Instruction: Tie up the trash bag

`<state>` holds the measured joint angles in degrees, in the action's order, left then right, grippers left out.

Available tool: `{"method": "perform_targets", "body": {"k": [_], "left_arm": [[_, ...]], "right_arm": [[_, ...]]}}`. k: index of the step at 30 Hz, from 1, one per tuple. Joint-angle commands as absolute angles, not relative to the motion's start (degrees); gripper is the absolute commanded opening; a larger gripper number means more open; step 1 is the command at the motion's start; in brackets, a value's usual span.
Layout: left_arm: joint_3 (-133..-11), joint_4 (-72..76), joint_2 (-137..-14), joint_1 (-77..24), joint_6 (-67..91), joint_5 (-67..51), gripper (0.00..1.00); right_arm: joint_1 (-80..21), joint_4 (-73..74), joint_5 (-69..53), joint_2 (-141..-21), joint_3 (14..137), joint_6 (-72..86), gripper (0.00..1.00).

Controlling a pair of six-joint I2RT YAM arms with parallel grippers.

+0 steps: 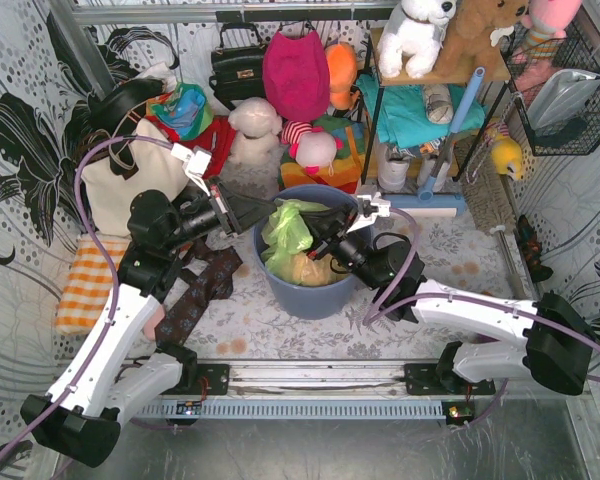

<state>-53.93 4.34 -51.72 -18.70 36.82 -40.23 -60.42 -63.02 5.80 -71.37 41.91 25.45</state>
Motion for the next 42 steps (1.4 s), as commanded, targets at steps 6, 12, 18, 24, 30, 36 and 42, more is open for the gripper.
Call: {"method": "perform_targets", "body": {"k": [6,12,18,24,30,36,42], "left_arm": [[-53.61,6.71,-50.02,-18.52,35.48,-38.18,0.0],[-54.05,7.51,-49.31,-18.48,35.17,-37.34,0.0],[-54.38,9.1,-48.64,-18.46,35.17,-36.58,0.0],[-55.31,10.2,-47.97,-18.53,34.94,-36.1,0.0],[-55.48,10.02,-48.53,-18.49,34.9,-36.83,0.0],[-53.51,9.6,-48.28,-18.47,35.33,-36.52,0.0],[-53.84,8.67,-48.3,-18.51,34.9,-36.58,0.0]], "right_arm": [[-60.69,-58.69,6.59,-65.88,40.78,24.99,0.18],[-60.66,-52.14,7.04,-61.04,40.66,24.87,0.25],[-60.65,-41.56,8.09,-54.72,42.3,24.41,0.3],[-60.67,-33.25,7.39,-53.02,46.07,26.86,0.4],[-60.67,-29.24,4.76,-53.98,48.56,29.64,0.51],[-60.65,-25.72,7.51,-53.53,48.62,30.56,0.49],[-60.65,-24.24,9.05,-54.01,49.06,31.23,0.46]]}}
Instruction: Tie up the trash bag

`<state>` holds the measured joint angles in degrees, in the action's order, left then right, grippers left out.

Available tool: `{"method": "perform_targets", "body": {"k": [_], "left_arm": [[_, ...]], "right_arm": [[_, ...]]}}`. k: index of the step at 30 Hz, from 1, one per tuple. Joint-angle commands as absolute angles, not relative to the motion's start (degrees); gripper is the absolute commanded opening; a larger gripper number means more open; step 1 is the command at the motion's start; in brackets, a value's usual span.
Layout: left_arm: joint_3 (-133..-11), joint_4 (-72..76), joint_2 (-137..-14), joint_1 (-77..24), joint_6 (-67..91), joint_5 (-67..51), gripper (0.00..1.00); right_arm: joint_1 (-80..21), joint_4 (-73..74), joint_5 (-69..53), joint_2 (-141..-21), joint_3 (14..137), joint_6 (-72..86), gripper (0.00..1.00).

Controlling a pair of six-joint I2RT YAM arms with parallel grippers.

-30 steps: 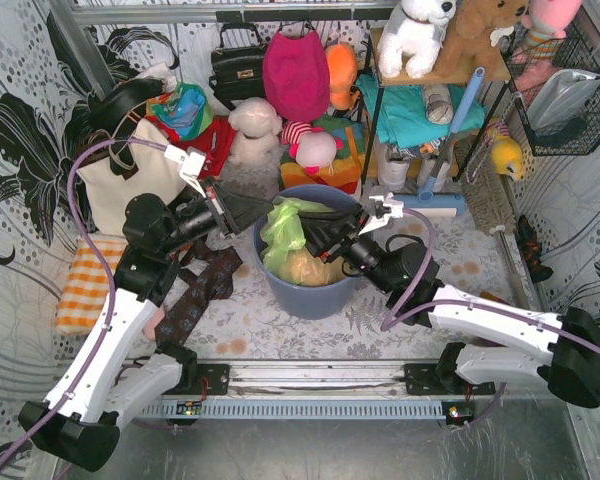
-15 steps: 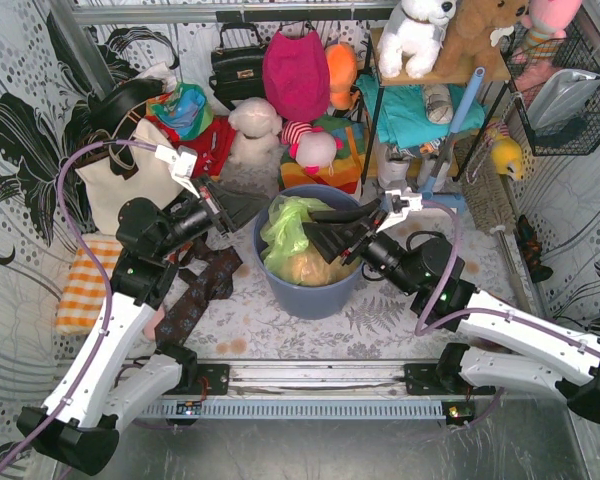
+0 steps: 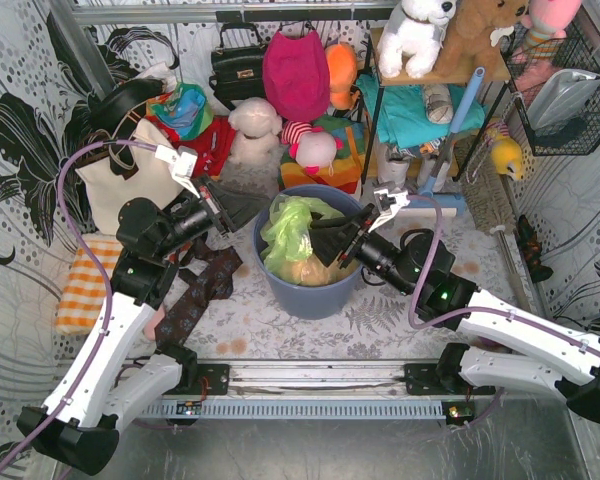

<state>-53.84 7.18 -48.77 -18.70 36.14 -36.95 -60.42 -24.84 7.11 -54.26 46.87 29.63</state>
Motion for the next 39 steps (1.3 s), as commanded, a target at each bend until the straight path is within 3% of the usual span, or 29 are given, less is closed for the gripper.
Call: {"method": "perform_targets", "body": {"k": [1,6,10,15,24,31,34,39], "left_arm": [[-54.02,8.54,-48.5,-18.49,34.89,-36.76,0.0],[-54.27,8.7,-49.16,-18.46,35.41,-37.34,0.03],[-54.43,8.86,-49.56,-18.51,35.94,-37.44,0.11],[-55.06,8.22,-50.19,-18.54,35.95,-37.7,0.12],[-55.52,8.41,-50.83,-18.52,36.76,-37.73,0.12],[-56.15,9.67,-52.16,-18.51,38.23,-39.0,0.15],[-57.26,10.66,-52.45,-18.53,38.5,-39.68,0.22],[-61.86,11.19,-53.53,-18.58,38.15,-42.35,0.51]], "right_arm": [[-60.67,-24.12,9.34,-54.06,49.05,31.25,0.46],[-60.64,-24.95,11.7,-53.87,48.4,32.63,0.46],[-60.67,-26.25,13.14,-53.3,47.86,33.54,0.51],[-60.64,-26.89,14.6,-51.12,46.3,34.17,0.55],[-60.65,-24.65,15.48,-48.76,45.02,35.28,0.41],[-60.66,-25.85,14.06,-48.65,44.83,34.9,0.51],[-60.64,-25.49,13.61,-48.63,45.79,33.55,0.55],[-60.68,-24.7,11.64,-48.04,47.8,30.73,0.63]]}}
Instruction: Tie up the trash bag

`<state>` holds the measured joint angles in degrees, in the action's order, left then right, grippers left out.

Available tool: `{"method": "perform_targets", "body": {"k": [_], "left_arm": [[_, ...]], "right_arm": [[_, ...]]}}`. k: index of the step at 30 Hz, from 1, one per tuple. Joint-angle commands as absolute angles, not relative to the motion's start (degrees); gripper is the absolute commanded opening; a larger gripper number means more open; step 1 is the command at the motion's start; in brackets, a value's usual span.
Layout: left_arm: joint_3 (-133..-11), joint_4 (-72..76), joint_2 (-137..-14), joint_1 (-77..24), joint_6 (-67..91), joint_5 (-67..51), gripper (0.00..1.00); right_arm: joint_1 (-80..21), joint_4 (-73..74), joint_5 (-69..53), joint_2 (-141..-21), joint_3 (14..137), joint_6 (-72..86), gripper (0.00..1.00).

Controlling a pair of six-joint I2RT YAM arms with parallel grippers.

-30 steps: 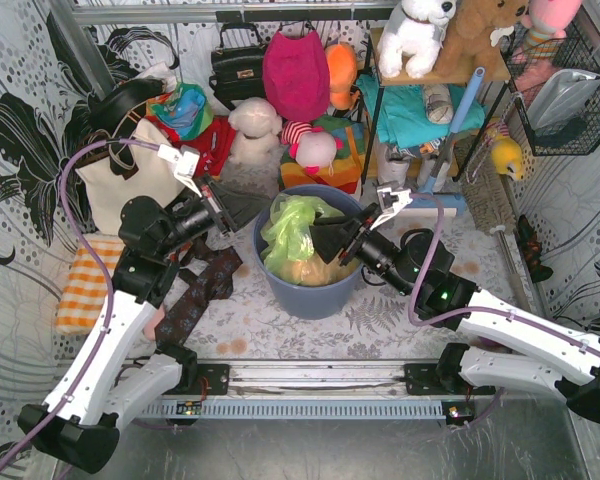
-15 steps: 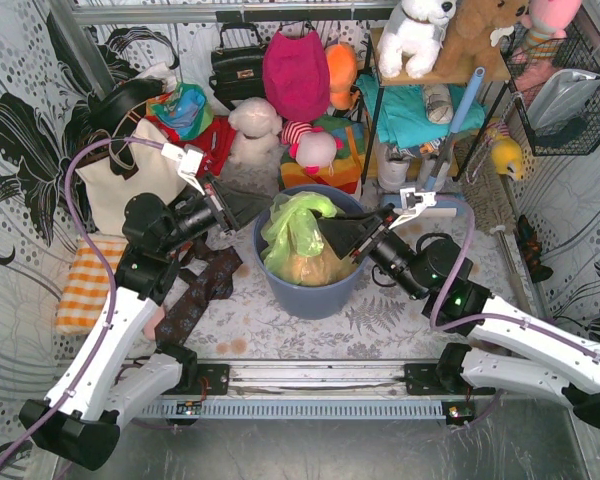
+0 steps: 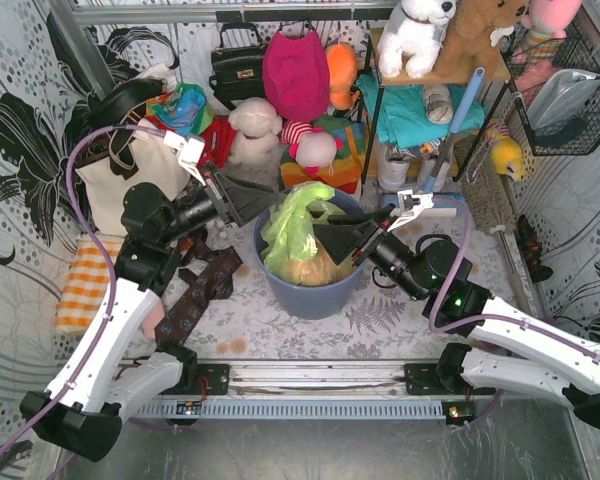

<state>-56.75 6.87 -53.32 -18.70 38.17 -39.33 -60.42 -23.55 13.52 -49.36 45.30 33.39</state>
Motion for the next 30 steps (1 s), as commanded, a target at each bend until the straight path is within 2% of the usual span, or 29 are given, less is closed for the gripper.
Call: {"method": "perform_targets", "body": {"k": [1,6,10,15,20,27,30], "left_arm": [[-62.85,11.29,-53.83,-18.54,38.14,-42.77,0.56],[-68.46,11.02,-56.89,-18.86,37.99,-44.89,0.64],[-73.05,8.95,-61.15,-21.1,36.24,-45.48,0.68],[-78.66,1.5,-67.18,-25.82,29.87,-44.28,0.7],[-81.67,-0.53,-70.88,-27.08,27.99,-43.87,0.71],[-84.28,-2.99,-74.54,-28.01,25.55,-44.5,0.72],[-83.93,-3.03,-74.35,-28.27,25.29,-44.36,0.69]], "right_arm": [[-60.7,-23.95,11.54,-47.79,48.37,30.29,0.63],[-60.65,-21.53,11.61,-46.22,49.57,28.71,0.63],[-60.68,-18.2,10.29,-46.07,51.53,28.19,0.68],[-60.65,-13.27,6.23,-47.44,54.9,28.34,0.76],[-60.65,-7.25,2.55,-51.39,58.8,29.36,0.77],[-60.67,-6.96,1.25,-54.97,59.4,31.08,0.73],[-60.65,-6.68,1.82,-54.71,59.33,31.07,0.63]]}}
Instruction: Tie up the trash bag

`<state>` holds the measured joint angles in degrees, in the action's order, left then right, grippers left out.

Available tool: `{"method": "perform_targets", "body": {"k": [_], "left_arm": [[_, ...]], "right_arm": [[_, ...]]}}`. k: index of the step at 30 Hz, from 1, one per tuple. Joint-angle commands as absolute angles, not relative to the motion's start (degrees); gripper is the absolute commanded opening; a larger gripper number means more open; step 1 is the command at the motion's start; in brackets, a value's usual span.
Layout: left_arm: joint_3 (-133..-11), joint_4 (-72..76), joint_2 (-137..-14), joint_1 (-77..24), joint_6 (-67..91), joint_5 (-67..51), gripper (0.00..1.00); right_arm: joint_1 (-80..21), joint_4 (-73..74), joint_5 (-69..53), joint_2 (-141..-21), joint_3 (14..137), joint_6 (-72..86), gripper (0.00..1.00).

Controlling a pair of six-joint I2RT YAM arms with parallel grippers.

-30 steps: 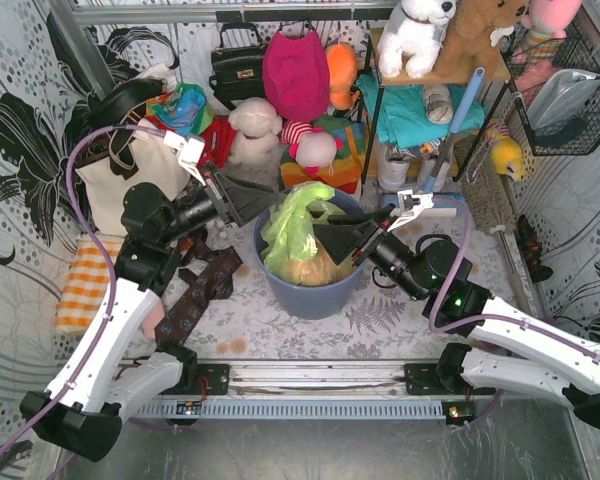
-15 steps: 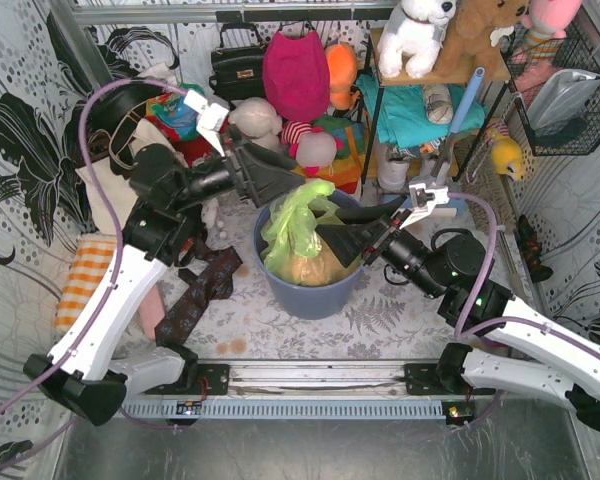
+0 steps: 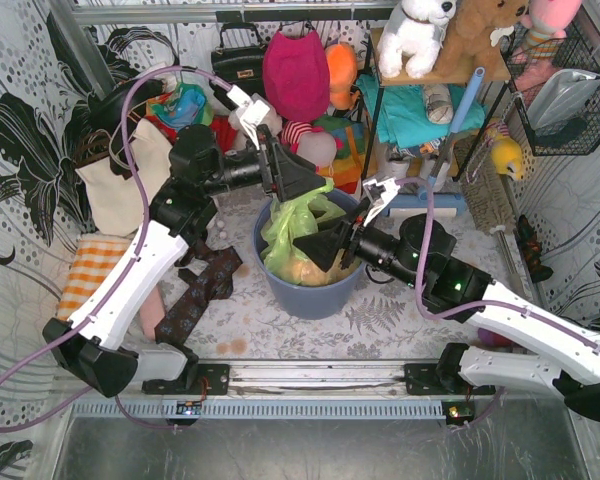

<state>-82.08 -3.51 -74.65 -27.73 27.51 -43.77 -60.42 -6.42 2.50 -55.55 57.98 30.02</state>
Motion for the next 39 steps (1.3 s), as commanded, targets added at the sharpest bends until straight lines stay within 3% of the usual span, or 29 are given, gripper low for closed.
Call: {"method": "perform_targets", "body": {"k": [1,5,10,14,18,24,25,27,30,32,35,37,39], "left_arm": [[-83.78,-3.0,-74.05,-28.27,25.22,-44.07,0.69],[-84.09,-4.34,-71.27,-28.35,23.75,-40.63,0.69],[-85.95,-8.3,-65.96,-28.36,20.56,-35.16,0.7],[-86.66,-9.45,-62.02,-28.95,20.51,-35.07,0.7],[-88.43,-11.77,-61.2,-35.59,18.75,-35.4,0.69],[-92.64,-21.78,-64.25,-52.47,9.08,-20.08,0.68],[-92.68,-22.29,-64.57,-54.1,8.03,-17.7,0.68],[-93.31,-23.89,-65.19,-56.53,6.07,-12.77,0.68],[-94.67,-25.67,-66.33,-59.5,3.8,-6.4,0.68],[-95.4,-26.04,-66.71,-60.96,2.91,-3.9,0.68],[-96.57,-26.91,-67.24,-62.57,2.07,-1.04,0.68],[-97.22,-28.01,-67.73,-63.71,1.62,1.31,0.67],[-98.07,-29.39,-68.18,-64.93,0.95,3.75,0.67]], "right_arm": [[-60.71,-6.57,1.95,-54.54,59.37,31.01,0.56],[-60.64,-6.38,2.13,-53.45,59.49,30.41,0.28],[-60.65,-5.83,4.37,-51.32,59.85,29.39,0.01],[-60.7,-5.95,6.18,-49.94,59.9,29.08,0.0],[-60.66,-5.93,6.38,-49.66,61.23,28.98,0.0],[-60.65,-5.42,6.78,-49.57,63.56,29.27,0.03],[-60.65,-4.97,6.85,-49.49,63.93,29.34,0.07],[-60.67,-4.45,7.25,-49.04,64.24,29.3,0.3],[-60.65,-3.12,8.22,-47.69,64.37,29.46,0.35],[-60.65,-1.76,9.29,-46.65,64.51,29.26,0.33],[-60.66,-0.65,10.54,-45.28,64.26,29.26,0.23],[-60.64,-0.45,10.8,-44.71,64.16,29.06,0.04],[-60.64,-0.42,10.82,-44.61,64.08,28.91,0.0]]}}
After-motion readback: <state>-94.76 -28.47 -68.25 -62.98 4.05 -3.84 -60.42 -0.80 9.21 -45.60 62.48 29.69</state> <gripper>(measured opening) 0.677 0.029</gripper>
